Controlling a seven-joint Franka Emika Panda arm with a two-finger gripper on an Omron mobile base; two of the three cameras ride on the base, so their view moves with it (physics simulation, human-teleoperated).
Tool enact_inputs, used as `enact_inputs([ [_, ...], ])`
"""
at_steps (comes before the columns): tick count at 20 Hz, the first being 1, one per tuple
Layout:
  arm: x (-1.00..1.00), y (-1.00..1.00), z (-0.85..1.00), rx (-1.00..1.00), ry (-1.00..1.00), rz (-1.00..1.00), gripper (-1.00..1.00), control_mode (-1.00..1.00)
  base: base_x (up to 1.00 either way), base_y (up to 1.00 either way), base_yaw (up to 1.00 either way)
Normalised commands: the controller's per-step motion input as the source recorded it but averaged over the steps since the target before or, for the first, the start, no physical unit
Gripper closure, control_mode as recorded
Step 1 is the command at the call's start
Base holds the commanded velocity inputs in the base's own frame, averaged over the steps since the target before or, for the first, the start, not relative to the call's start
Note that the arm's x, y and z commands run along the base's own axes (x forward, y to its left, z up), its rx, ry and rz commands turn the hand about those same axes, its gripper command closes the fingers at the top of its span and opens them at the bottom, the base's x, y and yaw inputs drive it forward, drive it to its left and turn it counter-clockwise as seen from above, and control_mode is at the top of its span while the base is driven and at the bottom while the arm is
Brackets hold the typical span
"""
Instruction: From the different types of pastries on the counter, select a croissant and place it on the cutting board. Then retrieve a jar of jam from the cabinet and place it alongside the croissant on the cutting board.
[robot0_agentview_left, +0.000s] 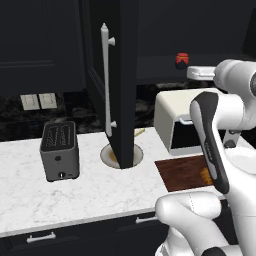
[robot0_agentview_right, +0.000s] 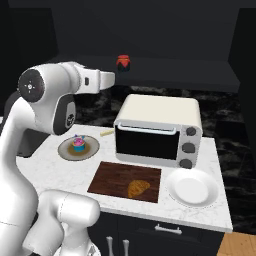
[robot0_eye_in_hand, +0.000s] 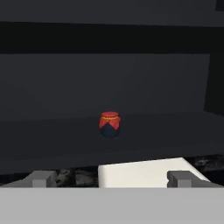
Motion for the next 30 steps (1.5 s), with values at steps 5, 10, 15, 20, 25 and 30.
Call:
enact_inputs([
  [5,0.17,0.0,0.02,0.0,0.0,0.0,-1.0,-1.0,0.0,0.0,0.0],
  [10,0.52,0.0,0.01,0.0,0.0,0.0,-1.0,-1.0,0.0,0.0,0.0],
  [15,0.32,0.0,0.0,0.0,0.0,0.0,-1.0,-1.0,0.0,0.0,0.0],
  [20,0.0,0.0,0.0,0.0,0.0,0.0,-1.0,-1.0,0.0,0.0,0.0],
  [25,0.17,0.0,0.0,0.0,0.0,0.0,-1.0,-1.0,0.0,0.0,0.0],
  [30,0.44,0.0,-0.02,0.0,0.04,0.05,-1.0,-1.0,0.0,0.0,0.0],
])
